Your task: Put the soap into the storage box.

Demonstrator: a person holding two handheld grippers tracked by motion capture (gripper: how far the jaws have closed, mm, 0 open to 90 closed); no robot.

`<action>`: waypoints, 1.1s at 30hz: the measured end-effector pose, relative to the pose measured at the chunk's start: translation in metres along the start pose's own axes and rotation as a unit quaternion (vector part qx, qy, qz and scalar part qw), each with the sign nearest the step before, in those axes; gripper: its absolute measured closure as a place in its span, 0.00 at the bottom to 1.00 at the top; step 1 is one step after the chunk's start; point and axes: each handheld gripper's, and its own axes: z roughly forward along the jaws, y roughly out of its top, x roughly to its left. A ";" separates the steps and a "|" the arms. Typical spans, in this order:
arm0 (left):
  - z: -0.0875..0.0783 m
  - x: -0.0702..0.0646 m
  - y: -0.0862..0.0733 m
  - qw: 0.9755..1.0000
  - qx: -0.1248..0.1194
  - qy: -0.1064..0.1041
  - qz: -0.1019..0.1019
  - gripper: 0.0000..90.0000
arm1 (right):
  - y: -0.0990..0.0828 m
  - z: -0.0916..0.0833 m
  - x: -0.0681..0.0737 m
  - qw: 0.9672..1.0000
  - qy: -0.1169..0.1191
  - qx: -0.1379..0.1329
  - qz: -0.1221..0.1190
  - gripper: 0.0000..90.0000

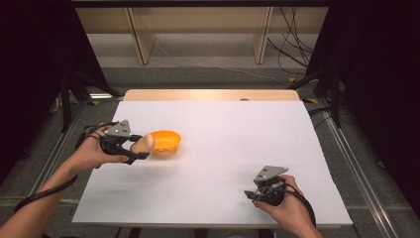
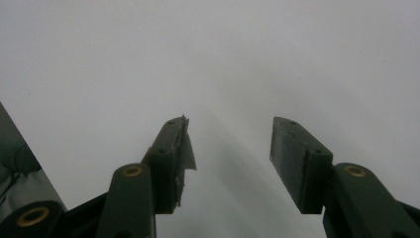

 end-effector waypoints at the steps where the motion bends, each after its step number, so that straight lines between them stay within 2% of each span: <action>1: 0.001 0.000 0.001 1.000 -0.004 -0.003 -0.006 0.35 | 0.000 0.000 0.000 1.000 0.000 0.000 0.000 0.55; 3: 0.002 0.002 0.002 1.000 -0.003 -0.004 0.001 0.35 | 0.000 0.000 0.000 1.000 0.000 0.001 0.000 0.55; 4: 0.003 0.002 0.003 1.000 -0.001 -0.002 -0.004 0.35 | 0.000 0.000 0.000 1.000 0.000 0.001 0.000 0.55; 5: 0.003 0.003 0.004 1.000 0.000 -0.003 0.005 0.35 | 0.000 0.000 0.000 1.000 0.000 0.000 0.002 0.55; 7: 0.005 0.004 0.004 1.000 -0.001 -0.003 -0.001 0.35 | 0.000 -0.002 -0.001 1.000 0.002 0.008 0.002 0.55; 8: 0.004 0.007 0.005 1.000 0.005 -0.003 0.007 0.35 | 0.000 -0.001 -0.001 1.000 0.002 0.008 0.001 0.55; 9: 0.005 0.006 0.005 1.000 0.001 -0.005 0.001 0.35 | 0.000 -0.001 -0.001 1.000 0.003 0.008 0.000 0.55; 10: 0.005 0.008 0.006 1.000 0.004 -0.003 0.004 0.35 | -0.001 0.001 0.000 1.000 -0.002 -0.003 0.003 0.55; 11: 0.006 0.008 0.006 1.000 0.002 -0.005 0.002 0.35 | -0.001 0.000 0.000 1.000 -0.002 0.001 0.002 0.55; 13: 0.007 0.010 0.007 1.000 0.005 -0.007 0.011 0.35 | -0.001 0.000 0.000 1.000 -0.002 0.001 0.003 0.55; 14: 0.006 0.012 0.008 1.000 0.015 -0.010 0.017 0.35 | -0.001 0.000 -0.001 1.000 -0.002 0.001 0.002 0.55; 15: 0.008 0.012 0.009 1.000 0.008 -0.011 0.006 0.35 | -0.001 0.000 0.000 1.000 -0.003 0.002 0.002 0.55; 17: 0.007 0.014 0.011 1.000 0.021 -0.010 0.018 0.35 | -0.001 0.001 -0.001 1.000 -0.004 0.001 0.002 0.55; 21: 0.009 0.018 0.015 0.999 0.026 -0.014 0.026 0.35 | -0.001 0.000 0.000 1.000 -0.003 0.001 0.002 0.55; 22: 0.010 0.020 0.016 0.999 0.031 -0.015 0.033 0.35 | -0.001 0.000 -0.001 1.000 -0.003 0.001 0.002 0.55; 23: 0.009 0.023 0.018 0.998 0.041 -0.021 0.050 0.35 | -0.001 0.000 -0.001 1.000 -0.003 0.001 0.003 0.55; 24: 0.010 0.023 0.018 0.998 0.040 -0.023 0.044 0.35 | -0.001 0.000 -0.001 1.000 -0.004 0.001 0.002 0.55; 25: 0.011 0.024 0.020 0.997 0.043 -0.022 0.056 0.35 | -0.001 0.000 -0.001 1.000 -0.003 0.001 0.003 0.55; 26: 0.011 0.024 0.021 0.997 0.047 -0.025 0.051 0.35 | -0.001 0.000 0.000 1.000 -0.004 0.000 0.003 0.55; 27: 0.012 0.025 0.023 0.996 0.051 -0.028 0.064 0.35 | -0.001 0.000 0.000 1.000 -0.004 0.000 0.002 0.55; 29: 0.015 0.024 0.025 0.997 0.049 -0.032 0.059 0.35 | -0.001 0.001 -0.001 1.000 -0.004 0.000 0.002 0.55; 30: 0.015 0.026 0.027 0.995 0.061 -0.034 0.072 0.35 | -0.001 0.001 -0.001 1.000 -0.004 -0.001 0.001 0.55; 33: 0.017 0.027 0.032 0.994 0.066 -0.038 0.078 0.35 | -0.001 0.001 -0.001 1.000 -0.004 0.000 0.000 0.55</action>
